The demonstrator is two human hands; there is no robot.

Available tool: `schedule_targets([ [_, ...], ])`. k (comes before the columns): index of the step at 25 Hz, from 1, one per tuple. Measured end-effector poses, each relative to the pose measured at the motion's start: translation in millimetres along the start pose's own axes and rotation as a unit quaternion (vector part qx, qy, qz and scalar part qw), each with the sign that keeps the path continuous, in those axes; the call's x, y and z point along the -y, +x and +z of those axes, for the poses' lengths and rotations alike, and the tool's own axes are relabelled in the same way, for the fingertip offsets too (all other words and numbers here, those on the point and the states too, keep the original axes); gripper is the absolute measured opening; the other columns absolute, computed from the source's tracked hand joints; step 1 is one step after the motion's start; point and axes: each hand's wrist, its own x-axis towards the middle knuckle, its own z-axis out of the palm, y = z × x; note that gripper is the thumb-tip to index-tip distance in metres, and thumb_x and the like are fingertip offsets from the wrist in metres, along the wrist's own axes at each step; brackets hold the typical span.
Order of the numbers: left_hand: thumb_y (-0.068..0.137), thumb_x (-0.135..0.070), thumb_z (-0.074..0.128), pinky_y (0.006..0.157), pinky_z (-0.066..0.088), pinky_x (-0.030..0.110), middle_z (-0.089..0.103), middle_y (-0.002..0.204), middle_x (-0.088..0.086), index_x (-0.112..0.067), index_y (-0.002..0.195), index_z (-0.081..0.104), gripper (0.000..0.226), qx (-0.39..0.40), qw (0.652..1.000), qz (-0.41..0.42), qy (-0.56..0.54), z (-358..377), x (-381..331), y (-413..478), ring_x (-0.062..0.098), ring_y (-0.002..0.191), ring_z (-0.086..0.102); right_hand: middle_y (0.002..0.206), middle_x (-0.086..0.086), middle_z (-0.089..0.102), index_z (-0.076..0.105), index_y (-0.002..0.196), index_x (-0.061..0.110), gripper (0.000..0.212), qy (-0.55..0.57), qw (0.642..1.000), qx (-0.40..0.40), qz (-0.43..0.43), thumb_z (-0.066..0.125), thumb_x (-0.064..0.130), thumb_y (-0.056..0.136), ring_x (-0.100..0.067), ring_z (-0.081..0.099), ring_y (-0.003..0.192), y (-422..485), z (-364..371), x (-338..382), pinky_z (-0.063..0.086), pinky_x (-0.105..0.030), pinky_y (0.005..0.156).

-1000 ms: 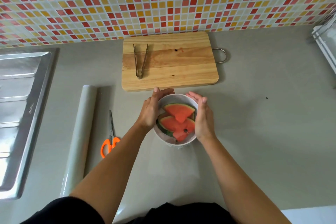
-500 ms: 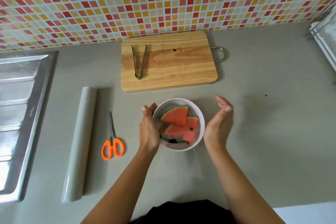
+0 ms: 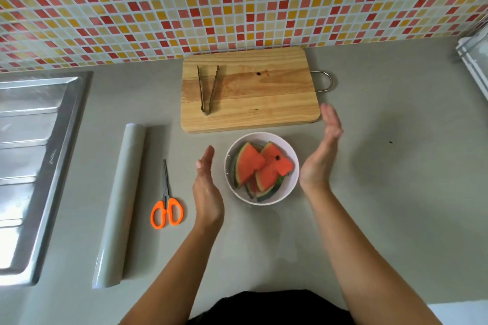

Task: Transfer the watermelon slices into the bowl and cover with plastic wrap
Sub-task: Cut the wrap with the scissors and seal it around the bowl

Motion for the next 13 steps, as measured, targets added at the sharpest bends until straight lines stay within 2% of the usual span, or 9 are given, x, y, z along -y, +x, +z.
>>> schedule_targets([
  [2,0.093,-0.056,0.019,0.111,0.027,0.021,0.047,0.138,-0.021,-0.05,0.124,0.047,0.043,0.02,0.999,0.042,0.016,-5.3,-4.7,9.4,-0.001,0.133,0.038,0.14,-0.003,0.045,0.04,0.135,0.012,0.078,-0.015,0.998,0.017,-0.05,0.015,0.068,0.087,-0.013,0.038,0.133,-18.5,-7.6,-11.0,0.027,-0.018,0.108],
  [4,0.096,-0.048,0.024,0.103,0.035,0.013,0.051,0.134,-0.021,-0.044,0.126,0.049,0.039,0.067,0.996,0.055,0.022,-0.4,-9.9,17.7,-0.001,0.129,0.043,0.139,0.003,0.045,0.04,0.133,0.016,0.077,-0.006,0.995,0.097,-0.007,0.019,0.072,0.084,-0.012,0.039,0.133,-37.5,-7.9,-16.4,0.03,-0.02,0.107],
  [5,0.096,-0.044,0.027,0.101,0.038,0.014,0.052,0.133,-0.02,-0.039,0.127,0.05,0.039,0.084,0.995,0.052,0.019,6.2,-10.0,19.7,0.0,0.127,0.046,0.138,0.004,0.045,0.039,0.132,0.018,0.078,0.0,0.993,0.12,0.018,0.021,0.075,0.081,-0.01,0.04,0.132,-41.8,-6.0,-19.5,0.031,-0.017,0.105],
  [9,0.096,-0.041,0.024,0.104,0.042,0.029,0.056,0.133,-0.005,-0.028,0.129,0.051,0.045,0.059,0.998,0.034,-0.017,26.6,-3.4,17.0,0.011,0.125,0.05,0.135,-0.002,0.051,0.039,0.131,0.021,0.075,-0.042,0.994,0.098,0.004,0.021,0.074,0.081,0.006,0.047,0.119,-44.1,2.8,-27.9,0.034,-0.008,0.096],
  [11,0.096,-0.044,0.022,0.104,0.043,0.039,0.058,0.132,0.003,-0.028,0.127,0.054,0.048,0.052,0.997,0.008,-0.051,29.1,-1.8,18.0,0.018,0.123,0.053,0.136,0.0,0.048,0.038,0.129,0.033,0.065,-0.01,0.997,0.078,0.022,0.025,0.075,0.08,0.002,0.045,0.124,-43.3,4.8,-31.0,0.035,-0.012,0.099],
  [13,0.095,-0.048,0.023,0.103,0.044,0.045,0.059,0.13,0.007,-0.027,0.127,0.055,0.05,0.051,0.996,-0.013,-0.065,29.6,-1.7,19.5,0.021,0.12,0.055,0.135,0.005,0.049,0.037,0.126,0.041,0.063,0.017,0.996,0.066,0.06,0.028,0.079,0.076,-0.004,0.045,0.127,-43.2,6.4,-32.1,0.036,-0.024,0.103],
])
